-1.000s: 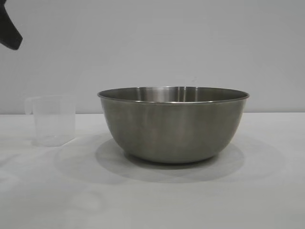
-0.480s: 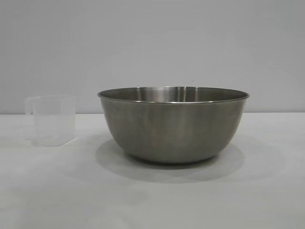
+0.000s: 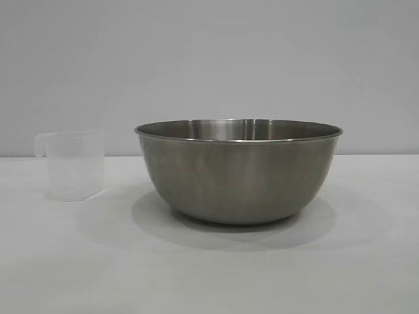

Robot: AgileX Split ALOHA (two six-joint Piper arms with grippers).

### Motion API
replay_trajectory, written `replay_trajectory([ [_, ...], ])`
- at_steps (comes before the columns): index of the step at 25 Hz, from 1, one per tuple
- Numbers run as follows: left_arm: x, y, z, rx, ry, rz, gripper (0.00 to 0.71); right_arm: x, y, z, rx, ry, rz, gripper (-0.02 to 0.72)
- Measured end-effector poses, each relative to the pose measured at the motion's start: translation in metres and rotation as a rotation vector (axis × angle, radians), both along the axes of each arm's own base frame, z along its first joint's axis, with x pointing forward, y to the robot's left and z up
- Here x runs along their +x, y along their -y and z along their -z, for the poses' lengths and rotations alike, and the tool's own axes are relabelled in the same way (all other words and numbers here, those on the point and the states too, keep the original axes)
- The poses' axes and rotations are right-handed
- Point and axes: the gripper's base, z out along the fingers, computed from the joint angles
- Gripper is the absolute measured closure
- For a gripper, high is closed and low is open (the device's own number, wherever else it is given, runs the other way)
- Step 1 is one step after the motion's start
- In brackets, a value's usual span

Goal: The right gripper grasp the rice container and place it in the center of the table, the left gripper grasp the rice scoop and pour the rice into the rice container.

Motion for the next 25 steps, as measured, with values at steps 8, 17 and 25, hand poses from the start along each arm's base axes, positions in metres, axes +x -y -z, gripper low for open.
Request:
replay_trajectory([
  [8, -0.054, -0.009, 0.002, -0.075, 0.082, 0.032, 0.326, 0.0, 0.0, 0.0, 0.0, 0.0, 0.0, 0.453],
  [17, -0.084, -0.013, 0.006, -0.138, 0.198, 0.06, 0.326, 0.0, 0.0, 0.0, 0.0, 0.0, 0.0, 0.453],
  [25, -0.061, -0.009, 0.046, -0.096, 0.098, 0.041, 0.231, 0.0, 0.0, 0.0, 0.0, 0.0, 0.0, 0.453],
])
